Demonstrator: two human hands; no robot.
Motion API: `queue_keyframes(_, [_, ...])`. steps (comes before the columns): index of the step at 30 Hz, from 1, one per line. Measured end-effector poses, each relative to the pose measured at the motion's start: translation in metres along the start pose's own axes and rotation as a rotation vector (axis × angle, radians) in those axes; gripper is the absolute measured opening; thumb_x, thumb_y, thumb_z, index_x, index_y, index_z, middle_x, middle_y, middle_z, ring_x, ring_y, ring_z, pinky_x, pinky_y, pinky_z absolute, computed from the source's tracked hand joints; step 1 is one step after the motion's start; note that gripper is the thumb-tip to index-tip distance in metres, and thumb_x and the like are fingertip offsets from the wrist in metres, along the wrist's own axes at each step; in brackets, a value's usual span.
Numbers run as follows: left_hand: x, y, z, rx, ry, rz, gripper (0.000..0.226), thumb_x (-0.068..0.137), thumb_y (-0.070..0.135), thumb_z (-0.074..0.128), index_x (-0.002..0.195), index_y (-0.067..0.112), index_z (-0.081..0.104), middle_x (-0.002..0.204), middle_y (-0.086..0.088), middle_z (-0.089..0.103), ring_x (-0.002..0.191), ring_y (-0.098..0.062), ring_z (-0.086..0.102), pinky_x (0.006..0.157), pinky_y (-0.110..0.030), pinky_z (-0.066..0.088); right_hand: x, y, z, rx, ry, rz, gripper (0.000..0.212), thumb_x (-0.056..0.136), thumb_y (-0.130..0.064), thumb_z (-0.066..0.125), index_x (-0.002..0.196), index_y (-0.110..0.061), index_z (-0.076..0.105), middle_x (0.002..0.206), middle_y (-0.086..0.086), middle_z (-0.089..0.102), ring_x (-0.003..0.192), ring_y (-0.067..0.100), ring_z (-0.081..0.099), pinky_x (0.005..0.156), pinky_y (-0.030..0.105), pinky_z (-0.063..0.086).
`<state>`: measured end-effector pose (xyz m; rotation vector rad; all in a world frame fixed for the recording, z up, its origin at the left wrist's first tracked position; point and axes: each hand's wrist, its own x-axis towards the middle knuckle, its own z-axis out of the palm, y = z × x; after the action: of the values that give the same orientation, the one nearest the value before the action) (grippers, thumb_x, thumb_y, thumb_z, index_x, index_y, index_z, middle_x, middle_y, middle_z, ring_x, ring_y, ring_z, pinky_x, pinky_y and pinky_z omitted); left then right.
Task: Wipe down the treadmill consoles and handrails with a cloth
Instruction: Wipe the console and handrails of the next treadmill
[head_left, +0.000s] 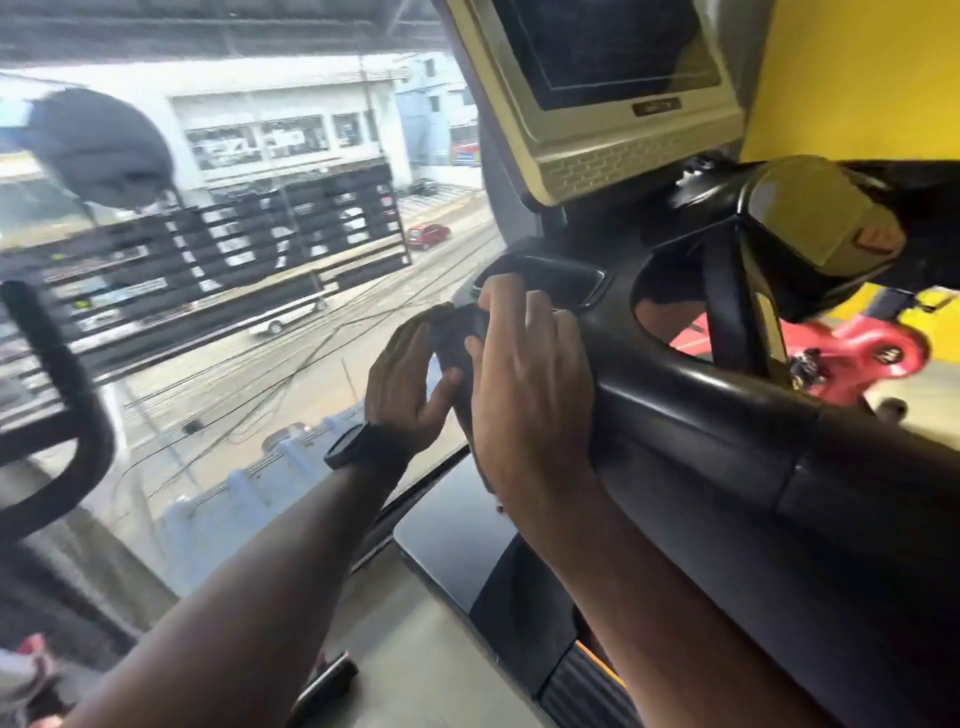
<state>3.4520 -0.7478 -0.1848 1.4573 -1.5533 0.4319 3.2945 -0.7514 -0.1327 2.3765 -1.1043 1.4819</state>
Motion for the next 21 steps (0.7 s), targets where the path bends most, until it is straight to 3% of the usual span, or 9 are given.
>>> queue_keyframes(5, [0.014,-0.037,0.01,-0.097,-0.039,0.227,0.078,0.101,0.064,0.02,0.137,0.004,0.053,0.142,-0.014,0.056,0.133,-0.034,0.052,0.104,-0.056,0.04,-0.009,-0.011,0.024,-0.046,0.131,0.045,0.037,0.081,-0.017,0.081,0.107,-0.019,0.054,0.093,0.004,0.063,0.078,0.025,0.055,0.071,0.039,0.048])
queue_keyframes(9, [0.023,-0.052,0.016,-0.215,-0.081,0.359,0.081,0.101,0.062,0.019,0.14,-0.002,0.05,0.145,-0.016,0.052,0.136,-0.034,0.047,0.106,-0.057,0.036,-0.014,-0.016,0.037,-0.08,0.383,0.074,0.018,0.088,-0.012,0.079,0.097,-0.016,0.064,0.118,0.01,0.064,0.087,0.027,0.061,0.068,0.037,0.052])
queue_keyframes(12, [0.03,-0.049,0.023,-0.248,-0.089,0.395,0.085,0.1,0.062,0.014,0.138,-0.004,0.051,0.144,-0.015,0.052,0.138,-0.033,0.044,0.108,-0.057,0.033,-0.02,-0.019,0.039,-0.315,0.466,0.082,0.008,0.089,-0.016,0.081,0.089,-0.021,0.075,0.114,0.003,0.071,0.099,0.024,0.056,0.075,0.039,0.045])
queue_keyframes(15, [0.029,-0.05,0.032,-0.267,-0.062,0.406,0.082,0.1,0.06,0.012,0.136,-0.002,0.053,0.141,-0.016,0.053,0.137,-0.036,0.044,0.107,-0.059,0.031,-0.035,-0.029,0.048,-0.585,0.4,0.192,0.01,0.095,-0.026,0.072,0.103,-0.031,0.075,0.126,-0.011,0.069,0.115,0.02,0.056,0.084,0.041,0.034])
queue_keyframes(19, [0.03,-0.054,0.04,-0.299,0.017,0.473,0.066,0.103,0.051,0.012,0.137,0.006,0.047,0.14,-0.016,0.053,0.134,-0.037,0.047,0.105,-0.061,0.034,-0.059,-0.051,0.082,-0.726,0.307,0.373,0.039,0.111,-0.036,0.038,0.141,-0.023,0.059,0.163,0.005,0.034,0.145,0.035,0.04,0.106,0.057,0.037])
queue_keyframes(21, [0.029,-0.051,0.043,-0.308,0.047,0.455,0.062,0.104,0.048,0.012,0.136,0.009,0.047,0.139,-0.014,0.054,0.134,-0.035,0.047,0.106,-0.06,0.034,-0.066,-0.06,0.1,-0.778,0.347,0.411,0.046,0.11,-0.041,0.041,0.146,-0.016,0.054,0.166,0.009,0.026,0.146,0.039,0.035,0.111,0.066,0.034])
